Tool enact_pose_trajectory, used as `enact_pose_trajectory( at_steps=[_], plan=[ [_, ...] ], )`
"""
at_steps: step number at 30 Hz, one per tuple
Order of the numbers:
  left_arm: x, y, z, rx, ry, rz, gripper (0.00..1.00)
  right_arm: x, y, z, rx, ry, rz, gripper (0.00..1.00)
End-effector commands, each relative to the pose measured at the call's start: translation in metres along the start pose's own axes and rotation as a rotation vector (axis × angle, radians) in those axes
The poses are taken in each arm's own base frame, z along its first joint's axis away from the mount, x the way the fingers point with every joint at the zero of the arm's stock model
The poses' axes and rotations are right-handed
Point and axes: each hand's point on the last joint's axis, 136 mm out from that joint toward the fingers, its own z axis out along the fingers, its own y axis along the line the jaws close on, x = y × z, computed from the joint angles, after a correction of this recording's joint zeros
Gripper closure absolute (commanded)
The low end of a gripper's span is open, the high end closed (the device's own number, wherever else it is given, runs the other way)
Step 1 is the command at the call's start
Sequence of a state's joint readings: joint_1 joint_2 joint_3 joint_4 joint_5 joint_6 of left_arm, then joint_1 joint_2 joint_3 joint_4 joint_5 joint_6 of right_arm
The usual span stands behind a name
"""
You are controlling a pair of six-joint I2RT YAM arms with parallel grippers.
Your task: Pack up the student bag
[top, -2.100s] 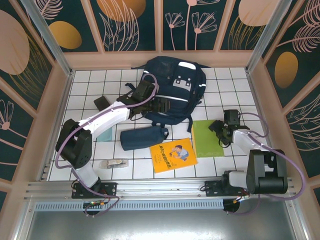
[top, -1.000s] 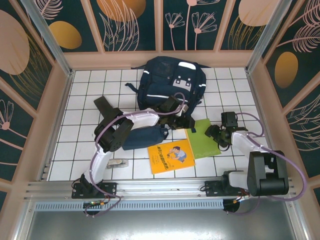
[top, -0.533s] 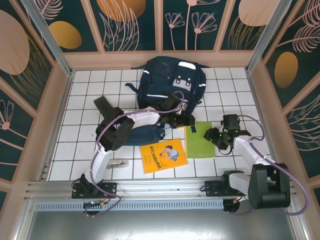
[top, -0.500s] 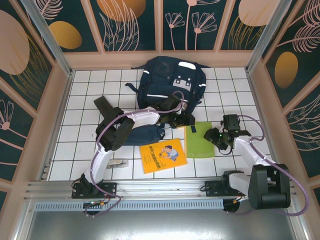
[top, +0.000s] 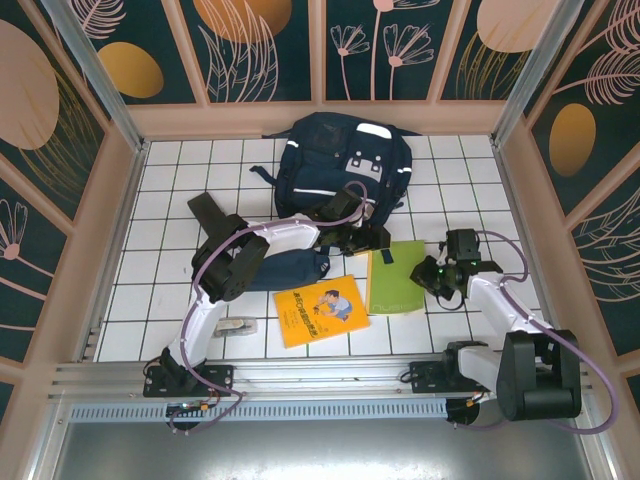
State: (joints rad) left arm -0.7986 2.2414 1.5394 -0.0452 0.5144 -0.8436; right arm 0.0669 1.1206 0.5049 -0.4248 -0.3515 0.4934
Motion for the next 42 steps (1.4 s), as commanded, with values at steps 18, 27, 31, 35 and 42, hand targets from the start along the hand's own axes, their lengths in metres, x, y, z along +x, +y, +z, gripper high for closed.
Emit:
enact_pose_trajectory(
  at_steps=[18,27,31,35,42],
  plan=[
    [-0.062,-0.055,-0.072,0.16,-0.178,0.065,0.14,-0.082,0.073,-0.093,-0.151,-0.239,-0.108,1.0],
    [-0.086,-0.089,-0.113,0.499,-0.237,0.034,0.12,-0.102,0.138,-0.145,-0.408,-0.296,-0.183,1.0],
    [-0.081,-0.098,-0.118,0.62,-0.21,-0.021,0.12,-0.105,0.158,-0.162,-0.505,-0.321,-0.215,1.0],
    [-0.078,-0.108,-0.131,0.716,-0.231,-0.049,0.12,-0.104,0.17,-0.159,-0.611,-0.305,-0.213,1.0],
    [-0.072,-0.097,-0.123,0.71,-0.217,-0.085,0.14,-0.104,0.179,-0.154,-0.717,-0.293,-0.209,1.0]
  ],
)
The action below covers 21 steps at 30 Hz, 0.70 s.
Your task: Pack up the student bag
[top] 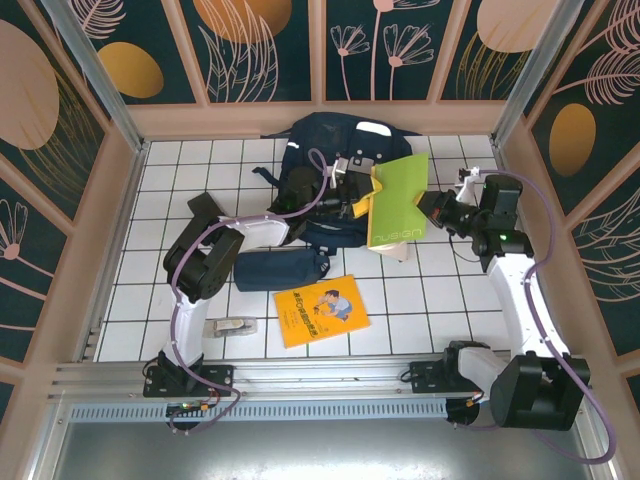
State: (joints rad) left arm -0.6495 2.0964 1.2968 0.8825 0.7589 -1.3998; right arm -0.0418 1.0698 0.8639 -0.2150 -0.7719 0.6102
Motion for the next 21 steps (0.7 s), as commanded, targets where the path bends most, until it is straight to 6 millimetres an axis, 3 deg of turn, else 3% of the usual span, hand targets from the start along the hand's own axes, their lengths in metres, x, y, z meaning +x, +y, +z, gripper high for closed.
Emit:
enact_pose_trajectory(
  at_steps=[1,10,14,19,21],
  plan=[
    [0.002,0.0,-0.002,0.048,0.007,-0.003,0.14,-0.01,0.024,-0.001,-0.117,-0.031,-0.052,1.0],
    [0.01,-0.015,0.008,0.119,0.048,0.018,0.22,0.004,0.007,0.01,-0.145,0.008,0.001,1.0],
    [0.011,-0.01,0.007,0.115,0.048,0.009,0.27,0.004,0.005,0.009,-0.129,0.007,-0.008,1.0],
    [0.014,-0.026,0.002,0.192,0.047,0.022,0.61,0.008,-0.019,0.017,-0.05,0.018,0.008,1.0],
    [0.015,-0.031,0.002,0.202,0.052,0.03,0.69,0.007,-0.03,0.019,-0.017,0.013,0.014,1.0]
  ],
)
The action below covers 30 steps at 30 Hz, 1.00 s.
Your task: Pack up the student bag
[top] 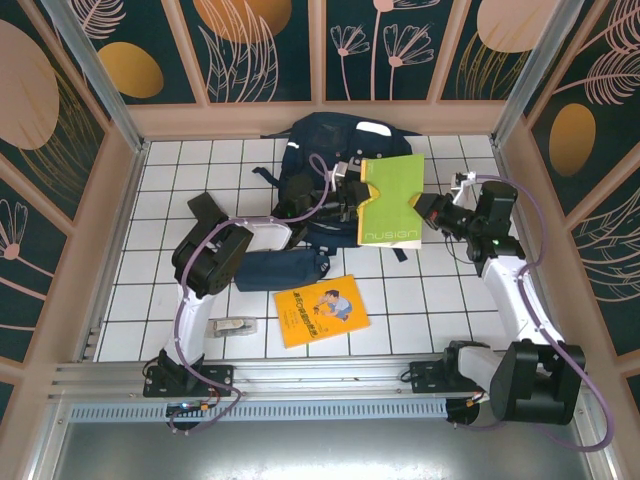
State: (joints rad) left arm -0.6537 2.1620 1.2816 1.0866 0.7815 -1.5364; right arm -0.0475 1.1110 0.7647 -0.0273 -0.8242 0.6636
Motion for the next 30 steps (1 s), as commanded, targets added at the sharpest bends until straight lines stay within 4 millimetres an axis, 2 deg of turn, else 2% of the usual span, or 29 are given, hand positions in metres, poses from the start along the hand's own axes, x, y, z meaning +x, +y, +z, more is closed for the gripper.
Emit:
enact_pose_trajectory(
  at_steps=[1,4,5,6,8,10,12,14,16,20,22,25,30],
  plan=[
    [0.012,-0.032,0.002,0.106,0.042,0.081,0.75,0.001,-0.02,0.005,0.052,0.006,-0.008,1.0],
    [0.012,-0.03,0.001,0.084,0.041,0.083,0.95,-0.003,-0.029,0.005,0.093,-0.007,-0.011,1.0],
    [0.013,-0.029,0.001,0.073,0.041,0.084,0.97,-0.006,-0.031,0.006,0.108,-0.014,-0.016,1.0],
    [0.012,-0.027,0.001,0.061,0.039,0.09,0.98,-0.009,-0.035,0.005,0.137,-0.026,-0.018,0.92],
    [0.006,-0.023,-0.001,0.032,0.015,0.092,1.0,-0.017,-0.044,0.001,0.21,-0.057,-0.014,0.52],
    [-0.009,-0.02,-0.005,0.005,-0.048,0.1,1.0,-0.024,-0.056,-0.006,0.313,-0.102,0.008,0.02],
    [-0.029,-0.021,-0.011,-0.016,-0.124,0.109,1.0,-0.023,-0.064,-0.013,0.364,-0.138,0.039,0.01],
    [-0.048,-0.026,-0.014,-0.029,-0.202,0.128,1.0,-0.014,-0.062,-0.011,0.326,-0.151,0.072,0.01],
    [-0.064,-0.035,-0.014,-0.019,-0.263,0.145,1.0,0.001,-0.054,-0.001,0.261,-0.136,0.11,0.01],
    [-0.082,-0.045,-0.015,0.002,-0.354,0.156,1.0,0.033,-0.037,0.02,0.174,-0.105,0.154,0.01],
    [-0.087,-0.048,-0.017,0.009,-0.392,0.159,1.0,0.047,-0.026,0.029,0.112,-0.108,0.182,0.01],
    [-0.087,-0.05,-0.022,0.038,-0.418,0.142,1.0,0.054,-0.01,0.038,-0.002,-0.149,0.225,0.01],
    [-0.078,-0.05,-0.026,0.089,-0.423,0.094,1.0,0.042,0.024,0.056,-0.134,-0.216,0.18,0.01]
  ],
)
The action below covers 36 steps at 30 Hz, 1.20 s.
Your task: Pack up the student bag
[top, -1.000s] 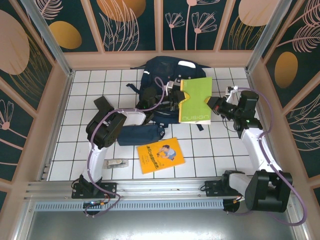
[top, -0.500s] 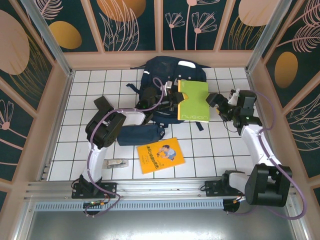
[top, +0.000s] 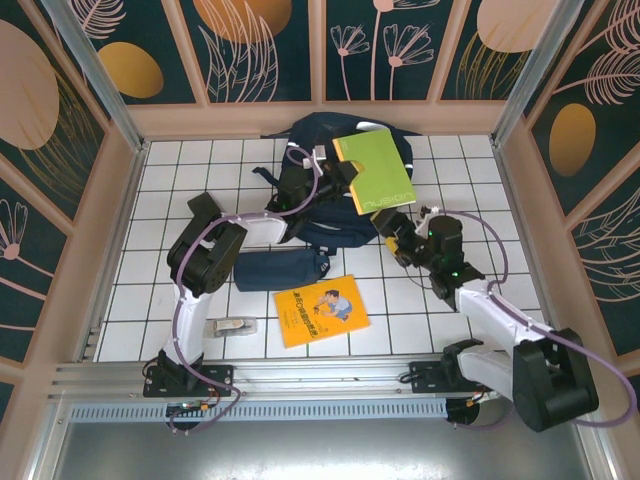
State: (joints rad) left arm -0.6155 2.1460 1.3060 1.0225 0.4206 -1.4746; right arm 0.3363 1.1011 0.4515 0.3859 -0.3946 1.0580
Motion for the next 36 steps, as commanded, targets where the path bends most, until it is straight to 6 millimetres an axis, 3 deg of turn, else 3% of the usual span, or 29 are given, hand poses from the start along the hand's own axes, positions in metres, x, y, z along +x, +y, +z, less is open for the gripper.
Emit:
enact_pose_trajectory(
  at_steps=[1,5,7,11,13,14,15,16,19,20,23,27,31,36],
  plan=[
    [0.003,-0.049,-0.006,0.143,-0.025,0.011,1.0,-0.03,0.058,0.006,-0.202,-0.142,-0.028,0.01],
    [0.012,-0.049,-0.008,0.139,-0.006,-0.001,1.0,-0.041,0.068,0.018,-0.245,-0.167,-0.036,0.05],
    [0.014,-0.048,-0.01,0.135,-0.003,-0.006,1.0,-0.045,0.072,0.023,-0.253,-0.175,-0.036,0.14],
    [0.019,-0.045,-0.011,0.127,0.018,-0.019,1.0,-0.057,0.074,0.019,-0.229,-0.234,-0.056,0.53],
    [0.024,-0.043,-0.011,0.122,0.045,-0.015,0.97,-0.064,0.073,0.015,-0.192,-0.269,-0.079,0.84],
    [0.026,-0.043,-0.01,0.117,0.067,-0.006,0.88,-0.067,0.072,0.013,-0.175,-0.283,-0.088,0.93],
    [0.03,-0.039,-0.009,0.094,0.101,0.009,0.68,-0.071,0.071,0.01,-0.16,-0.293,-0.1,1.0],
    [0.036,-0.034,-0.007,0.059,0.152,0.04,0.53,-0.075,0.07,0.007,-0.143,-0.299,-0.113,1.0],
    [0.042,0.004,-0.009,-0.162,0.28,0.195,0.32,-0.091,0.06,-0.008,-0.061,-0.325,-0.152,1.0],
    [0.04,0.017,-0.012,-0.245,0.309,0.267,0.29,-0.096,0.055,-0.013,-0.033,-0.331,-0.161,1.0],
    [0.023,0.059,-0.035,-0.567,0.354,0.527,0.28,-0.111,0.038,-0.032,0.043,-0.328,-0.182,1.0],
    [0.003,0.084,-0.051,-0.763,0.414,0.747,0.29,-0.121,0.01,-0.051,0.134,-0.307,-0.195,1.0],
    [-0.007,0.1,-0.047,-0.833,0.495,0.906,0.3,-0.122,-0.009,-0.064,0.17,-0.281,-0.185,1.0],
    [-0.001,0.131,-0.037,-0.917,0.685,1.123,0.27,-0.121,-0.018,-0.071,0.191,-0.266,-0.181,1.0]
  ],
)
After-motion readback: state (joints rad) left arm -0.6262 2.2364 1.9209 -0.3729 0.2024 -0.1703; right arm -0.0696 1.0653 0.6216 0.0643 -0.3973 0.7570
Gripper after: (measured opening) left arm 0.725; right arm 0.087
